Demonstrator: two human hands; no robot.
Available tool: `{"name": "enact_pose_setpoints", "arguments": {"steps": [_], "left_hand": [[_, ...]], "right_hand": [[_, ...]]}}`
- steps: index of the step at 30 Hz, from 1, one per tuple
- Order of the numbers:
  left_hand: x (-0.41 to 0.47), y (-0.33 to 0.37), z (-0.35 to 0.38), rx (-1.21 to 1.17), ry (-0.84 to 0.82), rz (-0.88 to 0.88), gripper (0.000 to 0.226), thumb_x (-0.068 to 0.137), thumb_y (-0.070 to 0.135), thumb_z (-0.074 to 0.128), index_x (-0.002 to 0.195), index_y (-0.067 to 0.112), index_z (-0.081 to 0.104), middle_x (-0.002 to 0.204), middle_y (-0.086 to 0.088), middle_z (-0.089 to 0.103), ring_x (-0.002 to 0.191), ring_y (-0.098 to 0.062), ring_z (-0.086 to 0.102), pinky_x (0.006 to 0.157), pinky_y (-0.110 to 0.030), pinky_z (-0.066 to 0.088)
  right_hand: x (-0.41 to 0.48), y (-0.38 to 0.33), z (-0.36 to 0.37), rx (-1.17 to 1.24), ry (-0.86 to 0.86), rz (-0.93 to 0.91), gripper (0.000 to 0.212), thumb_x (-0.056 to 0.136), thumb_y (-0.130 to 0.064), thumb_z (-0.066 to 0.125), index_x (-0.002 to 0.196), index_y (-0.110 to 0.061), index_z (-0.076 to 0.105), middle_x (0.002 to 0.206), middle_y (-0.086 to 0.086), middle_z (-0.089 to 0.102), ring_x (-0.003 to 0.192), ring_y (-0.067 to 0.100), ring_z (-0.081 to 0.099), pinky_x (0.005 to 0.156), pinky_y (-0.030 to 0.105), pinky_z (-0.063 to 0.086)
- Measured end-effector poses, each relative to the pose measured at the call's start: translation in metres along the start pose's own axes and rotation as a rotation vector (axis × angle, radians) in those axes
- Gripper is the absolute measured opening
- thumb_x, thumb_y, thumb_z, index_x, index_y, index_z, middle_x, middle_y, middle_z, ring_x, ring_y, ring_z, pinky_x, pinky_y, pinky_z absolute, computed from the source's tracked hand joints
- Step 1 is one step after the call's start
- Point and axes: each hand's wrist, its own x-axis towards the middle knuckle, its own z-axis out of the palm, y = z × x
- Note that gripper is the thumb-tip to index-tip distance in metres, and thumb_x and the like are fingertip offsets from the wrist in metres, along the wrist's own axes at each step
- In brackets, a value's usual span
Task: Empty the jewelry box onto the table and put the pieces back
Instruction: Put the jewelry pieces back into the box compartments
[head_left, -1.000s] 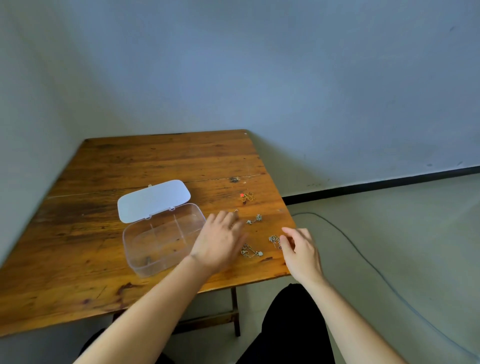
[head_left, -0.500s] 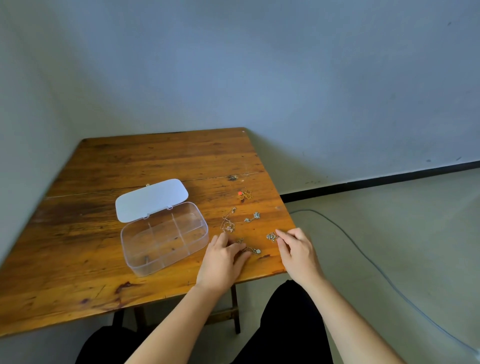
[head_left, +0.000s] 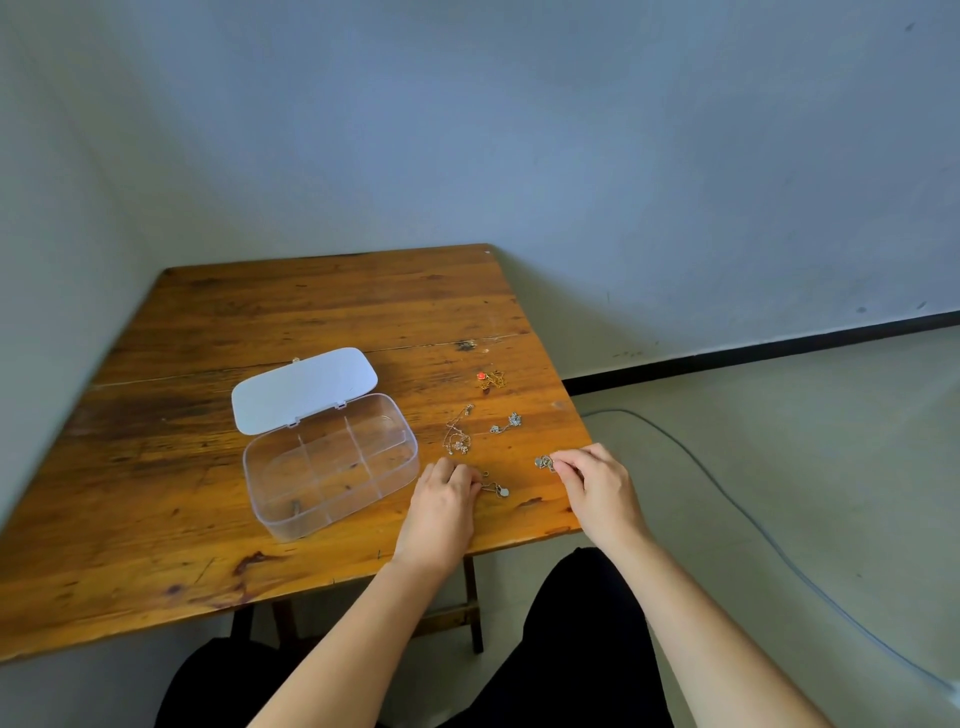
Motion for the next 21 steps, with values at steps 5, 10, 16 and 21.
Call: {"name": "enact_pose_setpoints", "arguments": {"steps": [5, 10, 16, 21], "left_hand": [[-0.001, -0.001, -0.002, -0.041, 0.002, -0.004, 0.019, 0.103, 0.016, 0.051, 0.114, 0.011, 0.066, 0.109, -0.003, 0.059, 0.102, -0.019, 0.055, 0.090, -0.028, 0.046], [-0.001, 0.003, -0.020, -0.318, 0.069, -0.112, 0.007, 0.101, 0.017, 0.053, 0.098, 0.021, 0.059, 0.097, 0.006, 0.057, 0.090, -0.007, 0.056, 0.080, -0.025, 0.050], [-0.010, 0.009, -0.056, -0.765, 0.232, -0.313, 0.010, 0.102, 0.023, 0.051, 0.100, 0.020, 0.060, 0.096, 0.004, 0.073, 0.090, -0.013, 0.069, 0.077, -0.034, 0.060], [-0.010, -0.009, -0.110, -1.022, 0.353, -0.453, 0.019, 0.103, 0.025, 0.051, 0.104, 0.011, 0.063, 0.100, -0.003, 0.077, 0.096, -0.021, 0.074, 0.075, -0.034, 0.061]], "right_hand": [[0.006, 0.001, -0.001, -0.007, -0.068, 0.014, 0.019, 0.099, -0.020, 0.058, 0.109, -0.011, 0.072, 0.105, 0.005, 0.062, 0.091, 0.022, 0.061, 0.079, 0.024, 0.046], [0.007, 0.003, 0.001, 0.041, -0.130, 0.085, 0.022, 0.103, -0.024, 0.048, 0.112, -0.013, 0.065, 0.107, -0.004, 0.053, 0.101, 0.017, 0.056, 0.085, 0.025, 0.041], [0.015, -0.018, 0.002, 0.343, -0.078, 0.266, 0.027, 0.106, -0.031, 0.038, 0.119, -0.018, 0.058, 0.117, -0.002, 0.057, 0.109, 0.016, 0.055, 0.089, 0.027, 0.040], [0.032, -0.080, -0.004, 0.895, -0.041, 0.342, 0.017, 0.107, -0.029, 0.039, 0.109, -0.026, 0.056, 0.107, -0.004, 0.073, 0.102, 0.008, 0.068, 0.091, 0.028, 0.052]]}}
